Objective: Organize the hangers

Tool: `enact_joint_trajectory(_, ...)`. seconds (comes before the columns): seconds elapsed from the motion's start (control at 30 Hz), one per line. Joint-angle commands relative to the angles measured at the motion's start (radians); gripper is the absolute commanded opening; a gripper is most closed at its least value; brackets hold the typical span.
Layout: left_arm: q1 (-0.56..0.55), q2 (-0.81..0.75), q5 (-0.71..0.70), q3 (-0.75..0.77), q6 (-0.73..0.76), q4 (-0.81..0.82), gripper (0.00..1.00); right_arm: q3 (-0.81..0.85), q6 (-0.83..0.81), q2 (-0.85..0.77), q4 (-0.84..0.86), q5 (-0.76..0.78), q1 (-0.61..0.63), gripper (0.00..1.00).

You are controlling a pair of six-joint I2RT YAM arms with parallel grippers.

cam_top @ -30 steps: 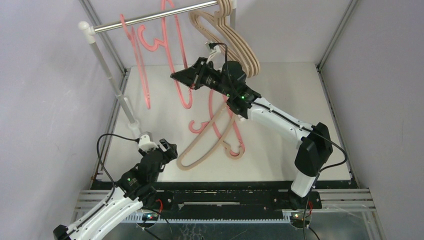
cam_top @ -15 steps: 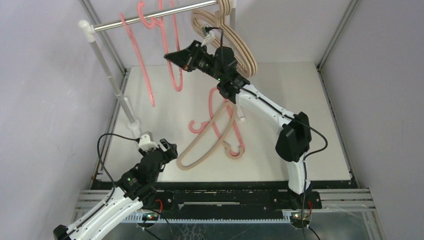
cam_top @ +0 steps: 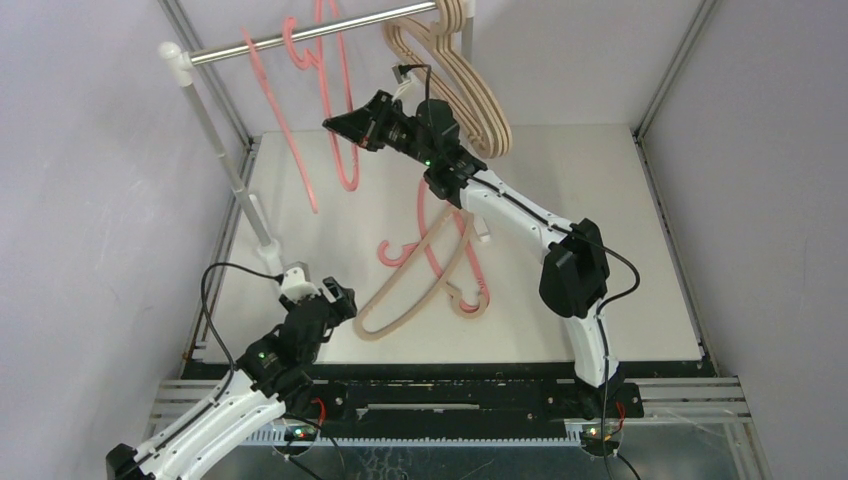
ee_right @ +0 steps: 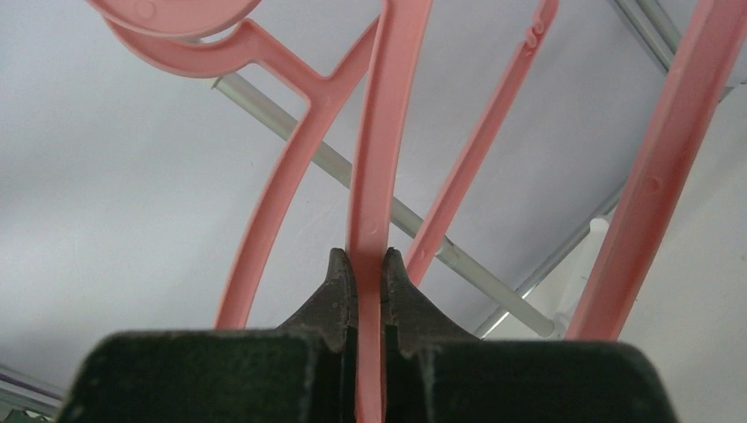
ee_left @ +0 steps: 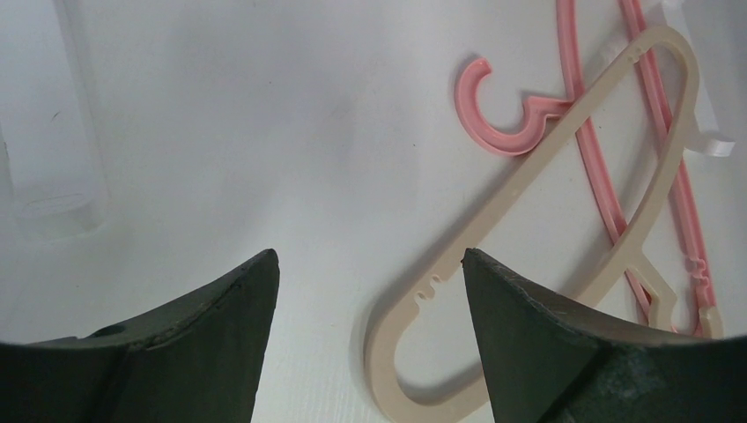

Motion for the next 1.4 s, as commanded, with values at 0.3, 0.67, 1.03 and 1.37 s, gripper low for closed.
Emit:
enact_joint_trajectory(0.3,-0.001,0.079,-0.003,0.01,0.026,0.084,0.81,-0.205,-0.162,-0.199,-0.144,0.028,0.007,0.55)
enact_joint_trajectory(0.67,-0.002,0.156,0.037,0.028,0.072,0.142,0.81,-0.417,-0.325,-0.434,-0.267,0.219,0.053,0.7)
enact_joint_trajectory(1.03,-0.128,0.342,0.012,0.07,0.131,0.259,0.79,-0.787,-0.469,-0.73,-0.534,0.541,0.123,0.69)
enact_joint_trajectory(1.37,-0.279,0.47,-0.093,0.171,0.189,0.291,0.77,-1.072,-0.39,-0.867,-0.583,0.625,0.091,0.68)
